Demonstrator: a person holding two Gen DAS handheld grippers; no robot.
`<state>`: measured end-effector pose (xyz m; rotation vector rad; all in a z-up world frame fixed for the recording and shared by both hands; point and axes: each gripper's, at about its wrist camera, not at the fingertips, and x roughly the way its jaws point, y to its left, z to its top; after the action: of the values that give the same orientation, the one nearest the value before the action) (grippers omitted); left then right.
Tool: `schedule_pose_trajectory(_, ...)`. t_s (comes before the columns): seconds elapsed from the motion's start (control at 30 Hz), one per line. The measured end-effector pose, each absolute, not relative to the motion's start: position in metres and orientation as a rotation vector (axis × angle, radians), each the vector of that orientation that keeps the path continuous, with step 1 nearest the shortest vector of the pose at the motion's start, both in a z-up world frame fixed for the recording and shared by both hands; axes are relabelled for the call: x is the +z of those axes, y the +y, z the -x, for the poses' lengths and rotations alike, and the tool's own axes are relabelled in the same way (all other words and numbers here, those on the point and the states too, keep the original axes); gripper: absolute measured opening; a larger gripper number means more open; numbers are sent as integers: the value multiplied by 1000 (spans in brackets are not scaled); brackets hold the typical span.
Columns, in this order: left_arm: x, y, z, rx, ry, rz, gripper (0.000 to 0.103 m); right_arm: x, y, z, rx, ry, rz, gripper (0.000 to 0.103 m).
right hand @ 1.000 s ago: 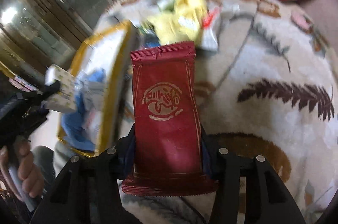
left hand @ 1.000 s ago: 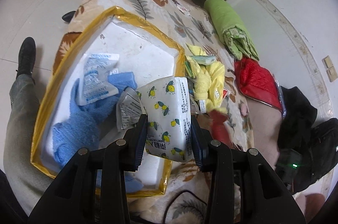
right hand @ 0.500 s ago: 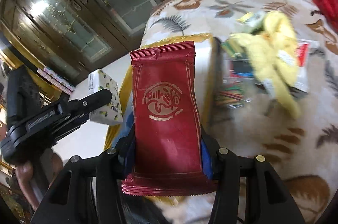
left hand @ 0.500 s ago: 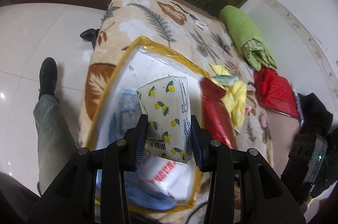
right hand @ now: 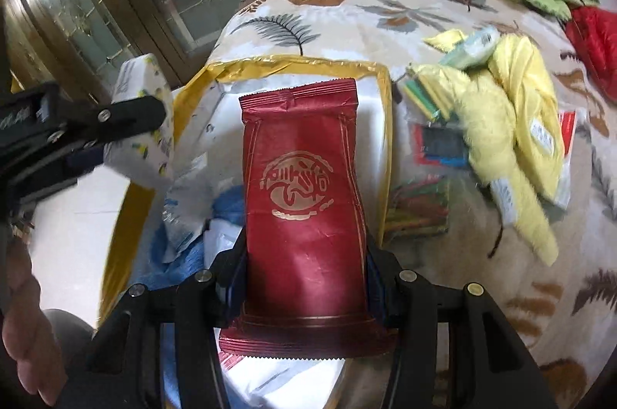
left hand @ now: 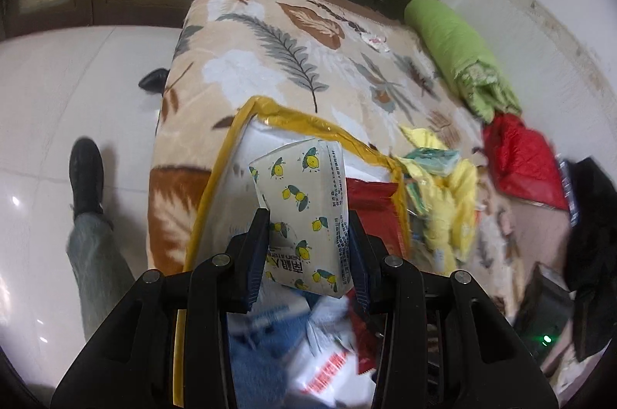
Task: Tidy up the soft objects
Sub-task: 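Carry the tissue pack and red packet into the white box and release both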
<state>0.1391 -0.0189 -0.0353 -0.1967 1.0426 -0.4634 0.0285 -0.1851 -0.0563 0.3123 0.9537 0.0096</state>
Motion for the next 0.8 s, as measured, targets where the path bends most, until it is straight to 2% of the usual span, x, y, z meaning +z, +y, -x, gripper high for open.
schedule_pose_trajectory(0.37, -80, -57, -190, -395, 1205, -62, 39, -61, -179, -41, -16, 959, -248, 51)
schedule_pose_trajectory(0.53, -85, -38, -193, -488, 1214, 121, 41, -60, -175, -46, -21, 940, -260, 57)
schedule_pose_trajectory(0.6, -83, -29, -194, -548, 1223, 220, 48, -57, -176, -46, 16, 916, -286, 62)
schedule_pose_trajectory(0.8, -52, -2, -177, -545, 1101, 402, 50, -36, -195, -25, 92, 804, -404, 64)
